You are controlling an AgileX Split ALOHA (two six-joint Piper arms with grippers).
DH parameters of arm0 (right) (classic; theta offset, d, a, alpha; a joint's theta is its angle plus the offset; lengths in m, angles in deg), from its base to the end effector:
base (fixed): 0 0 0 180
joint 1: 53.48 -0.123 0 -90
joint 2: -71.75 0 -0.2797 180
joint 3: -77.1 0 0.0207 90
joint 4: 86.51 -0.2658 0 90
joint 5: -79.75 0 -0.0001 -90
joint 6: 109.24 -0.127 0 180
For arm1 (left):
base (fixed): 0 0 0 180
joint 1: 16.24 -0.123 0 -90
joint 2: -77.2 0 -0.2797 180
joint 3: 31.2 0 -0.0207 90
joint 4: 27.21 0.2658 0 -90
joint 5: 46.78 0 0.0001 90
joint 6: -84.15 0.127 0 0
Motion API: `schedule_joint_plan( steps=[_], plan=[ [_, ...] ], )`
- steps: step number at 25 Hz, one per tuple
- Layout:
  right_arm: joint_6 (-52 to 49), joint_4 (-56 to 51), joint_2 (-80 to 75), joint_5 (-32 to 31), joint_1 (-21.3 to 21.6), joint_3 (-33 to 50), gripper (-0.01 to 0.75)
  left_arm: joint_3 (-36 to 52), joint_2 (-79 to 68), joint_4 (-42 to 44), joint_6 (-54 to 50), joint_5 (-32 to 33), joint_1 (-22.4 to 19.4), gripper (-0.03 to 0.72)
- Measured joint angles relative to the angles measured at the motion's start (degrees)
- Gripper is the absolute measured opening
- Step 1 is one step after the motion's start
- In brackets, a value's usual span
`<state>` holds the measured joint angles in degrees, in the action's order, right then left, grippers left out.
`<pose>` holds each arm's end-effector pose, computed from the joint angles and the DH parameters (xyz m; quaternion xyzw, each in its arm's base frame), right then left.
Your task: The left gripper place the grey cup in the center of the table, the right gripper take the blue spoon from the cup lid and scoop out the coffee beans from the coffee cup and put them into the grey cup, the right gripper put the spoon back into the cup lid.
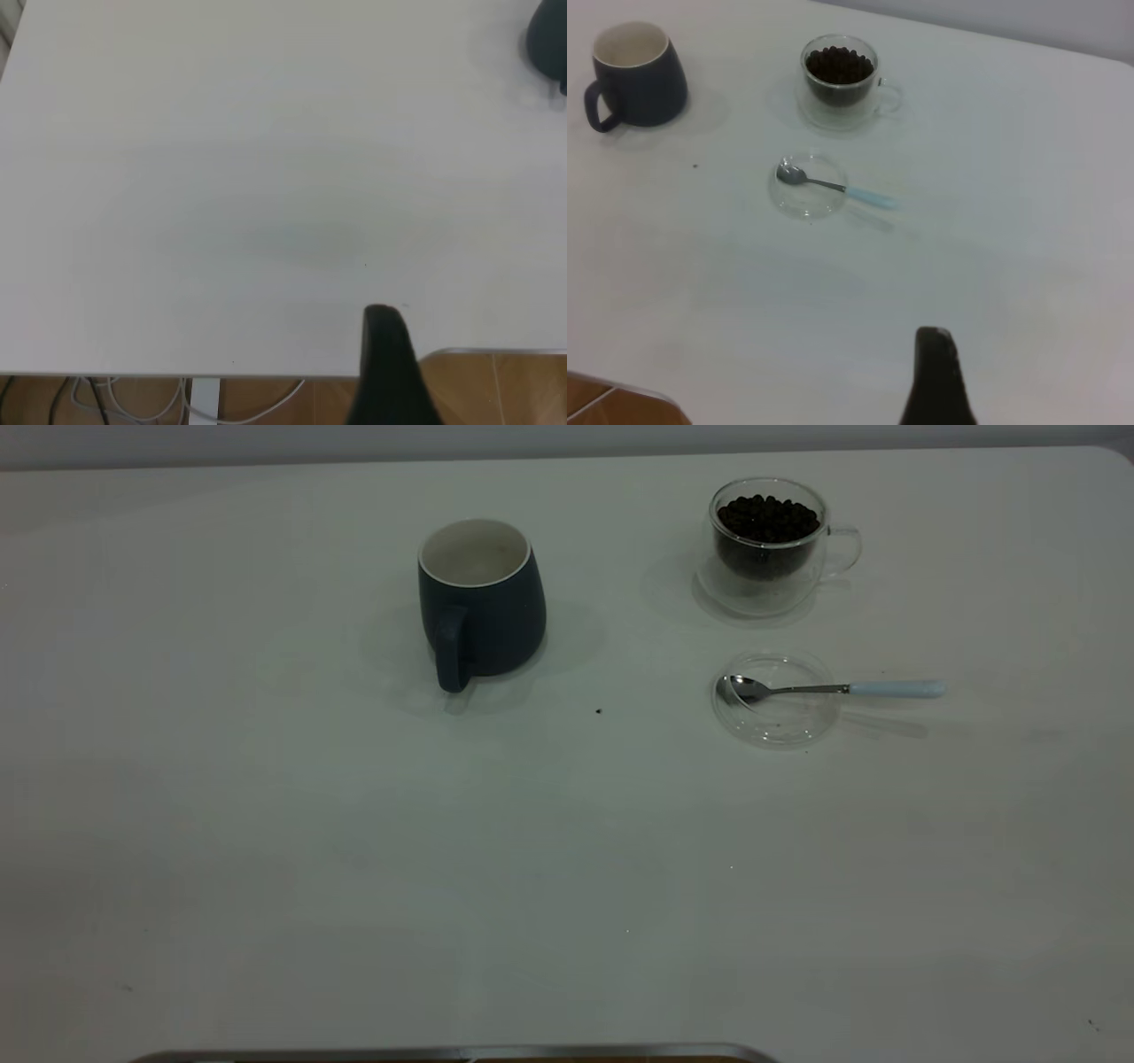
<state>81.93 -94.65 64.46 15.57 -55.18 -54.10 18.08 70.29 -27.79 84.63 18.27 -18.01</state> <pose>0.0401 0.0174 0.2608 -0.1019 0.8590 0.0296 0.5009 0.0402 0.0001 0.2558 -0.0094 0.8713 0.0046 0.4906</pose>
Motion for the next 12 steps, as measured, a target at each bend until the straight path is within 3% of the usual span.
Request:
schedule_joint_plan(
  steps=[6, 12],
  plan=[
    [-0.7, 0.9, 0.0, -0.4, 0.0, 0.8, 0.589, 0.0, 0.0, 0.0, -0.1, 0.0, 0.0, 0.567],
    [-9.0, 6.7, 0.0, -0.4, 0.0, 0.8, 0.589, 0.0, 0.0, 0.0, -0.1, 0.0, 0.0, 0.567]
  ],
)
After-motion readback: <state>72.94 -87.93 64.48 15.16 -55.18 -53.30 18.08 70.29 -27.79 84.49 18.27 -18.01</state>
